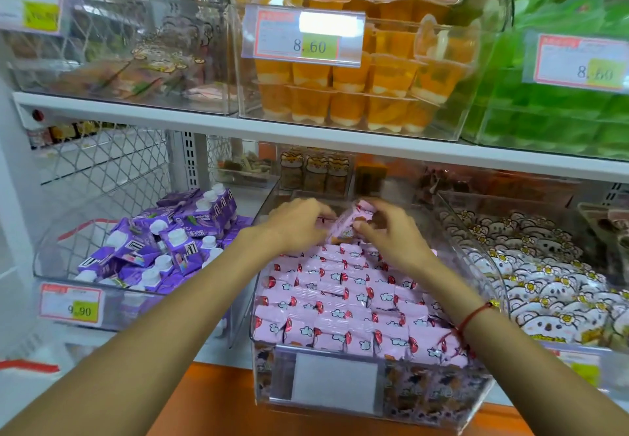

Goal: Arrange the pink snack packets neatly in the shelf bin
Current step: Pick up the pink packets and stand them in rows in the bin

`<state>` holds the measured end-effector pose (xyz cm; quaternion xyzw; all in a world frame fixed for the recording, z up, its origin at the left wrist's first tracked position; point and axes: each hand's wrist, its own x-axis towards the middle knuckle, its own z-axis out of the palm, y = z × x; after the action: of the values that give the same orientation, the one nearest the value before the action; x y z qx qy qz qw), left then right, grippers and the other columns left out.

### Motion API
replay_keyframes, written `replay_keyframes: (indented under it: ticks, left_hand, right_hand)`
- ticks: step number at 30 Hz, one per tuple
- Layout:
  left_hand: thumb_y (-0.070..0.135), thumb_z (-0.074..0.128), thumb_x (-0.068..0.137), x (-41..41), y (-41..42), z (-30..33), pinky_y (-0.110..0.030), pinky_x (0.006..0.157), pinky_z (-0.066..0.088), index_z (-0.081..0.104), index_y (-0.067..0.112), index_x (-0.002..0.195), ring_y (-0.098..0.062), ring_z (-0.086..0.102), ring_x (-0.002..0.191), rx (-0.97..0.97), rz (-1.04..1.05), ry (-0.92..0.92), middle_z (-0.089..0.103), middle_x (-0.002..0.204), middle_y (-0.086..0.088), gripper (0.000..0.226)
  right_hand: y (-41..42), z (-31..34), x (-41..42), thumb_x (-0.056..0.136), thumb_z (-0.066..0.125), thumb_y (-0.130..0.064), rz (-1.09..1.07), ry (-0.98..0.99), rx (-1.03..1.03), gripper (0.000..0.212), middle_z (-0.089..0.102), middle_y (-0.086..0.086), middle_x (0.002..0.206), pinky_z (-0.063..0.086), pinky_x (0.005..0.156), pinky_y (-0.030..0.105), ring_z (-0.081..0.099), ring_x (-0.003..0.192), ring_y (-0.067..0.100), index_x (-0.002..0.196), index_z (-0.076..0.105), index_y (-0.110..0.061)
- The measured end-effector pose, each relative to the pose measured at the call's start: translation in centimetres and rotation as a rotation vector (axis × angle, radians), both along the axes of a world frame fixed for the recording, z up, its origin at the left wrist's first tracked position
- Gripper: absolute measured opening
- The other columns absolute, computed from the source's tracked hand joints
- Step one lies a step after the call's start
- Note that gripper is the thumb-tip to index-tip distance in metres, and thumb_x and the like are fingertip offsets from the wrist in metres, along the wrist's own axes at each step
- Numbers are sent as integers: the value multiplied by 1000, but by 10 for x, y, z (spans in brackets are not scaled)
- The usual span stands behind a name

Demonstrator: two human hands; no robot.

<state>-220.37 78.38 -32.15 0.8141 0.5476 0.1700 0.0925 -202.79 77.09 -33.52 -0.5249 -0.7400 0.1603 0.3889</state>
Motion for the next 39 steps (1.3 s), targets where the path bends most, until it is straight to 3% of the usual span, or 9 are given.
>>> replay_keyframes:
  ticks: [4, 8, 12, 17, 20, 27, 30, 33, 39]
  left_hand:
    - [13, 68, 83, 1, 1, 5, -43, 95, 49, 51, 23, 128, -21, 59, 111, 159, -20, -252, 62, 124, -1, 49]
    - [7, 67, 81, -2, -1, 2, -40, 88, 53, 61, 21, 117, -14, 63, 100, 91, -126, -230, 65, 116, 2, 40]
    - [30, 67, 86, -2, 0, 0, -29, 74, 50, 68, 23, 106, -8, 61, 86, 180, -93, -106, 70, 102, 5, 21]
    - [24, 63, 90, -1, -1, 3, -27, 71, 47, 70, 24, 106, -13, 63, 90, 309, -12, 20, 70, 101, 3, 18]
    - [22, 57, 93, 2, -1, 2, -24, 71, 41, 67, 30, 112, -12, 62, 100, 277, -80, 167, 68, 112, 9, 23]
    - [15, 40, 98, 8, 13, -4, -33, 83, 45, 60, 31, 125, -17, 52, 102, -85, -106, 365, 61, 125, 1, 37]
    - [22, 47, 96, 12, 22, 2, -35, 91, 47, 62, 30, 121, -17, 55, 109, -76, -82, 326, 60, 128, 5, 30]
    - [35, 54, 93, 22, 29, 5, -27, 78, 42, 61, 31, 118, -10, 54, 97, 15, -54, 215, 62, 121, 7, 27]
    - [40, 64, 86, 44, 33, -3, -26, 75, 42, 66, 26, 110, -15, 59, 102, 5, -38, 309, 64, 118, 7, 27]
  right_hand:
    - [1, 0, -10, 89, 61, -9, 101, 32, -69, 33, 69, 8, 93, 50, 66, 22, 65, 77, 21, 121, 58, -16]
    - [2, -2, -4, 88, 57, 5, 165, 349, -373, 40, 63, 3, 107, 51, 93, 43, 64, 104, 28, 121, 44, -13]
    - [-2, 0, 13, 92, 56, -9, 188, -177, -260, 39, 52, 5, 135, 41, 102, 32, 50, 122, 19, 131, 50, -13]
    - [-12, -6, 27, 99, 36, -43, 176, -633, -305, 53, 29, 3, 153, 23, 114, 35, 28, 138, 21, 147, 29, -23]
    - [-19, -10, 34, 98, 25, -52, 156, -670, -350, 56, 7, -3, 160, 6, 118, 34, 5, 146, 18, 150, 15, -35]
    - [-37, -19, 34, 97, 22, -56, 136, -614, -248, 54, 9, -3, 160, 9, 118, 39, 9, 146, 17, 147, 23, -39]
    - [-39, -19, 33, 97, 18, -56, 136, -646, -285, 51, 7, -4, 160, 6, 118, 42, 6, 146, 17, 147, 23, -41]
    - [-37, -15, 33, 99, 16, -53, 162, -679, -315, 50, 10, -3, 160, 7, 118, 40, 7, 146, 17, 147, 23, -40]
    - [-31, -11, 35, 98, 20, -56, 189, -627, -342, 50, 16, -3, 158, 11, 114, 36, 12, 145, 16, 144, 30, -40]
